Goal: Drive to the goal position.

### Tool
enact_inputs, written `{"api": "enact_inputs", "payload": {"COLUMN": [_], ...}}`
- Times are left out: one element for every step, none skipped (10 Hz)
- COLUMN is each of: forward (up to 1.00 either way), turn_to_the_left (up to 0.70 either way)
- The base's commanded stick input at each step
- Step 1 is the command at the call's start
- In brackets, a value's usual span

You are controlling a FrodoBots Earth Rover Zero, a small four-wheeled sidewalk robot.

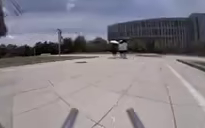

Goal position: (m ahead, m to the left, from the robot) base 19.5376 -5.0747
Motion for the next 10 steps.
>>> {"api": "enact_inputs", "payload": {"forward": [0.0,0.0,0.0,0.0,0.0,0.0,0.0,0.0,0.0,0.0], "turn_to_the_left": [-0.5,-0.5,-0.5,-0.5,-0.5,-0.5,-0.5,-0.5,-0.5,0.0]}}
